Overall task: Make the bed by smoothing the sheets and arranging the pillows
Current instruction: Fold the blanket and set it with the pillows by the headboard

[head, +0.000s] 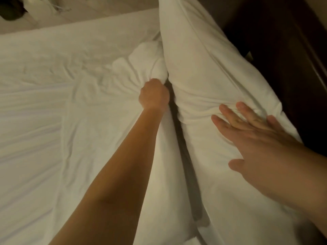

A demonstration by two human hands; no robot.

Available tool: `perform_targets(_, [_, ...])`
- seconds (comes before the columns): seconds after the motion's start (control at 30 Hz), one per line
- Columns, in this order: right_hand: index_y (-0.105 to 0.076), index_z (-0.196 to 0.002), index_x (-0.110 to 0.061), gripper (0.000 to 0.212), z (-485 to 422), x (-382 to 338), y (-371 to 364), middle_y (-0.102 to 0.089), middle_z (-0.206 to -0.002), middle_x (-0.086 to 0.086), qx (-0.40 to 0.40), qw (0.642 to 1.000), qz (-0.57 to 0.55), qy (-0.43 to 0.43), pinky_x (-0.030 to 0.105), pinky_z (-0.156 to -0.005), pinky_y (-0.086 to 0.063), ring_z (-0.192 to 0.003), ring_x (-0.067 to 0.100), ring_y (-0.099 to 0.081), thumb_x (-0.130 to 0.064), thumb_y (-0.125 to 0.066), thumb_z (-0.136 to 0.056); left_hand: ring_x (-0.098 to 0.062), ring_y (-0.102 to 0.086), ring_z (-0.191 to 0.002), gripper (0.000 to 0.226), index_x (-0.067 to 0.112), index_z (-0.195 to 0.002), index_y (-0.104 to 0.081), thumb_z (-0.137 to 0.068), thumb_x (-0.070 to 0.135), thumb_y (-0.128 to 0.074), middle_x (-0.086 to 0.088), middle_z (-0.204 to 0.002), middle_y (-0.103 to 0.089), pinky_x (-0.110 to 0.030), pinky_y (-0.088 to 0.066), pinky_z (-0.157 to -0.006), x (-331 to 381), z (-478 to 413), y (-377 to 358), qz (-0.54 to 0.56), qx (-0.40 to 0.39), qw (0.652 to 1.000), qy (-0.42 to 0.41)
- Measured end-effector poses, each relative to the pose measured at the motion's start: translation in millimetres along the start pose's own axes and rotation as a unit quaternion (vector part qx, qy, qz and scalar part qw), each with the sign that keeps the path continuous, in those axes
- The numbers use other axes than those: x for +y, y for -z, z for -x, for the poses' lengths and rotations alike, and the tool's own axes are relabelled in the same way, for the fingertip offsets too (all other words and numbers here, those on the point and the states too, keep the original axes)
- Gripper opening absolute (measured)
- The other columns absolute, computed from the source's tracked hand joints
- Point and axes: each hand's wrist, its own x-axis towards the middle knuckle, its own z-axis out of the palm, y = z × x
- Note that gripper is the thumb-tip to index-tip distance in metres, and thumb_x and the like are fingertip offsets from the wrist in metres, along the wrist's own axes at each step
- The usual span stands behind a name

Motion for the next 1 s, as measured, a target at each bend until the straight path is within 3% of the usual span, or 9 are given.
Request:
perform_targets(0.13, [0.031, -0.151, -0.041, 0.094, 1, 0, 1, 0.049, -0.15, -0.017, -0.003, 1.0, 0.001, -0.004, 0.045, -0.123, 0.009, -0.144, 0.012, 0.039, -0.041, -0.049, -0.103, -0.035, -0.062, -0.108, 0.029, 0.008, -0.108, -0.063, -0.103, 0.024, -0.039, -0.014, -0.11, -0.065, -0.035, -0.039, -0.078, 1, 4, -15, 0.045, -0.114, 0.992, -0.025])
perform_targets(0.3, [0.028, -0.153, -0.042, 0.095, 1, 2, 1, 0.046, -0.152, -0.019, 0.011, 1.0, -0.016, 0.001, 0.044, -0.124, 0.008, -0.145, 0.011, 0.038, -0.04, -0.052, -0.102, -0.03, -0.047, -0.137, 0.048, 0.013, -0.135, -0.057, -0.11, 0.043, -0.03, -0.016, -0.148, -0.052, -0.036, -0.034, -0.106, -31, 28, -21, 0.2, -0.263, 0.944, -0.008])
perform_targets(0.37, [0.026, -0.154, -0.041, 0.094, 3, 4, 1, 0.044, -0.153, -0.02, 0.017, 1.0, -0.025, 0.005, 0.043, -0.124, 0.008, -0.146, 0.01, 0.037, -0.038, -0.053, -0.102, -0.031, -0.047, -0.137, 0.044, 0.014, -0.137, -0.054, -0.108, 0.043, -0.04, -0.014, -0.147, -0.052, -0.036, -0.038, -0.106, -52, 60, -34, 0.162, -0.214, 0.963, -0.022])
perform_targets(0.47, [0.022, -0.156, -0.039, 0.093, 4, 4, 0, 0.041, -0.156, -0.019, 0.023, 0.999, -0.032, 0.014, 0.044, -0.124, 0.007, -0.147, 0.011, 0.035, -0.036, -0.053, -0.102, -0.039, -0.037, -0.143, 0.066, 0.006, -0.153, -0.035, -0.101, 0.045, -0.046, -0.016, -0.154, -0.042, -0.048, -0.035, -0.117, -80, 153, -58, 0.037, -0.108, 0.992, -0.059])
perform_targets(0.6, [0.017, -0.158, -0.039, 0.093, 4, 5, -3, 0.037, -0.158, -0.019, 0.043, 0.998, -0.041, 0.022, 0.044, -0.124, 0.007, -0.148, 0.01, 0.033, -0.027, -0.055, -0.101, -0.037, -0.009, -0.157, 0.099, 0.009, -0.164, -0.002, -0.093, 0.07, -0.037, -0.011, -0.171, -0.005, -0.058, -0.014, -0.125, -95, 304, -75, -0.045, -0.152, 0.987, -0.021])
perform_targets(0.7, [0.015, -0.159, -0.039, 0.092, 3, 5, -4, 0.035, -0.16, -0.019, 0.048, 0.998, -0.046, 0.023, 0.044, -0.124, 0.007, -0.148, 0.01, 0.032, -0.02, -0.054, -0.1, -0.041, -0.007, -0.156, 0.113, 0.007, -0.163, 0.001, -0.085, 0.076, -0.043, -0.015, -0.171, 0.001, -0.062, -0.014, -0.122, -114, 334, -92, -0.111, -0.164, 0.98, 0.008])
perform_targets(0.77, [0.013, -0.159, -0.039, 0.092, 4, 5, -4, 0.033, -0.16, -0.019, 0.055, 0.997, -0.048, 0.026, 0.044, -0.124, 0.007, -0.149, 0.009, 0.031, -0.019, -0.054, -0.1, -0.043, -0.017, -0.154, 0.108, 0.004, -0.163, -0.004, -0.088, 0.069, -0.048, -0.02, -0.17, -0.01, -0.059, -0.025, -0.12, -122, 326, -96, -0.122, -0.16, 0.979, 0.028])
perform_targets(0.87, [0.012, -0.16, -0.039, 0.092, 3, 5, -5, 0.031, -0.161, -0.019, 0.062, 0.997, -0.047, 0.024, 0.045, -0.124, 0.007, -0.149, 0.01, 0.03, -0.016, -0.054, -0.099, -0.041, -0.034, -0.146, 0.079, 0.003, -0.161, -0.015, -0.097, 0.027, -0.053, -0.019, -0.163, -0.031, -0.053, -0.042, -0.112, -127, 310, -95, -0.104, -0.195, 0.975, 0.002])
perform_targets(1.0, [0.014, -0.159, -0.038, 0.098, 1, 6, -7, 0.032, -0.161, -0.018, 0.064, 0.997, -0.036, 0.029, 0.045, -0.123, 0.007, -0.149, 0.01, 0.03, -0.01, -0.056, -0.097, -0.028, -0.035, -0.149, 0.07, 0.014, -0.164, -0.012, -0.099, 0.003, -0.036, -0.01, -0.164, -0.033, -0.037, -0.044, -0.11, -112, 307, -71, -0.05, -0.198, 0.979, -0.022])
